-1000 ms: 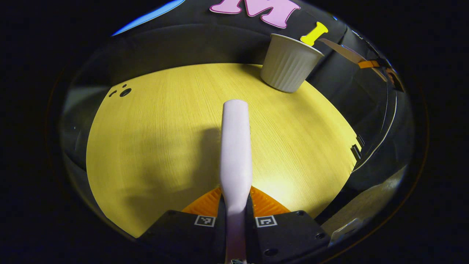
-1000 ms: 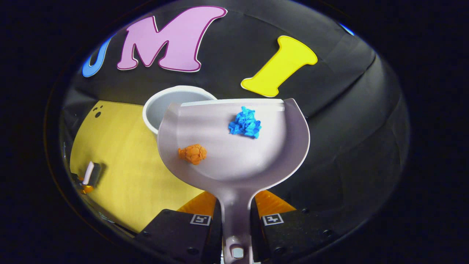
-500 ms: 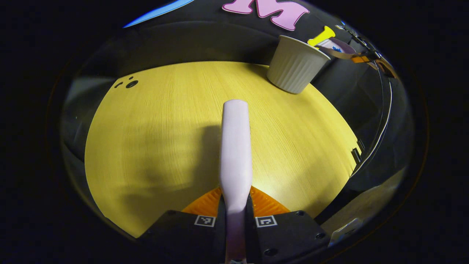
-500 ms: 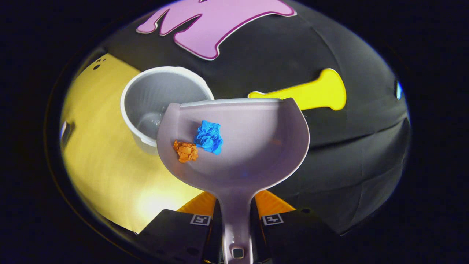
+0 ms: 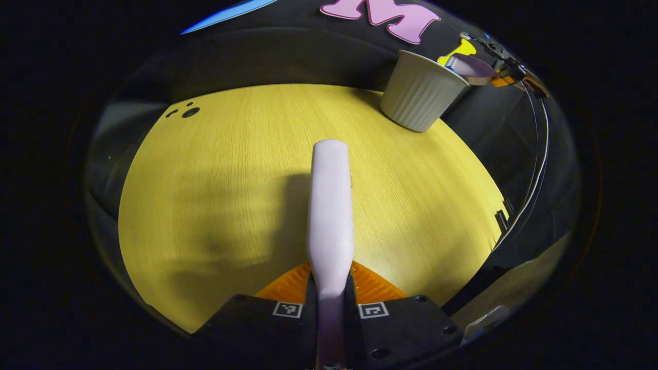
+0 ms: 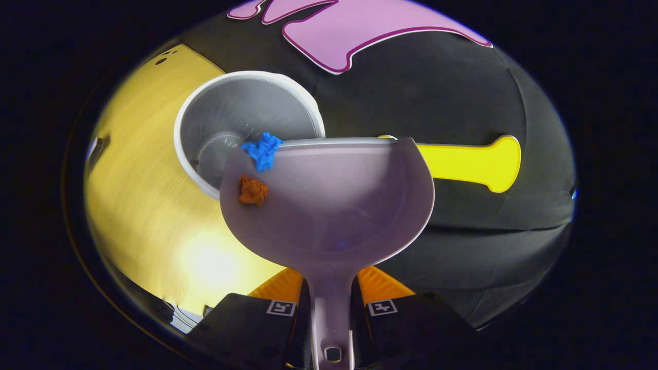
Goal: Pick up the small broom and dustpan from the desktop, sweep the trash into the dustpan with the broom, and then empty the trash into the garbage bin.
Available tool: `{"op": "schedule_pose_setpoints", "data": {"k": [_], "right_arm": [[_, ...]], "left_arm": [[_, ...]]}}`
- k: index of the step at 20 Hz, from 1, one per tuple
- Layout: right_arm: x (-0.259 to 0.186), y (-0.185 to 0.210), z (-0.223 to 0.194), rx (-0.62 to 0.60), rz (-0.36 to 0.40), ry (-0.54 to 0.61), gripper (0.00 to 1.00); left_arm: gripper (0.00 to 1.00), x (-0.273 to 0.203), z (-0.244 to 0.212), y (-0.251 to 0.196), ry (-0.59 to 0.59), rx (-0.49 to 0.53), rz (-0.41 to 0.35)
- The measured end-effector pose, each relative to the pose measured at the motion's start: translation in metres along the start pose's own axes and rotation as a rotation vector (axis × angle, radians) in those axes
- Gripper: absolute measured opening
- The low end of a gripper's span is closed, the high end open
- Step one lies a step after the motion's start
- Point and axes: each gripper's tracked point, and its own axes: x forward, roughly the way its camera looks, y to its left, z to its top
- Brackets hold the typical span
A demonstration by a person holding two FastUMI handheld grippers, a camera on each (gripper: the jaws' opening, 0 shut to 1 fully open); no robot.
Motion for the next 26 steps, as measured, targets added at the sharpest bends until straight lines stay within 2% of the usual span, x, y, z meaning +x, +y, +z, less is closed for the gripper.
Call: {"op": "schedule_pose_setpoints", "data": {"k": [3,4,5,12,16,17,18,21,26], "right_arm": [[-0.001,0.001,0.003,-0.016,0.005,0.003,0.36],[-0.001,0.001,0.004,-0.019,0.008,0.003,0.40],[-0.002,0.001,0.005,-0.025,0.008,0.002,0.36],[-0.010,0.014,0.019,-0.116,0.044,-0.003,0.36],[-0.005,0.016,0.029,-0.167,0.019,0.025,0.36],[-0.005,0.016,0.032,-0.191,0.013,0.025,0.32],[-0.005,0.017,0.034,-0.208,0.014,0.022,0.36],[-0.004,0.022,0.037,-0.210,0.023,0.023,0.36],[-0.002,0.015,0.034,-0.214,-0.003,0.013,0.36]], "left_arm": [[0.24,0.001,-0.001,-0.002,-0.001,0.008,0.001],[0.25,0.001,-0.002,-0.001,0.000,0.010,0.002],[0.25,0.001,-0.002,-0.002,0.001,0.011,0.003],[0.24,-0.002,-0.009,-0.004,-0.001,0.000,0.004],[0.25,-0.005,-0.015,-0.006,-0.005,-0.009,0.007],[0.25,-0.006,-0.016,-0.006,-0.005,-0.011,0.009],[0.25,-0.008,-0.019,-0.006,-0.005,-0.014,0.013],[0.25,-0.010,-0.027,-0.003,0.001,-0.033,0.022],[0.25,-0.015,-0.030,0.003,0.001,-0.043,0.034]]}}
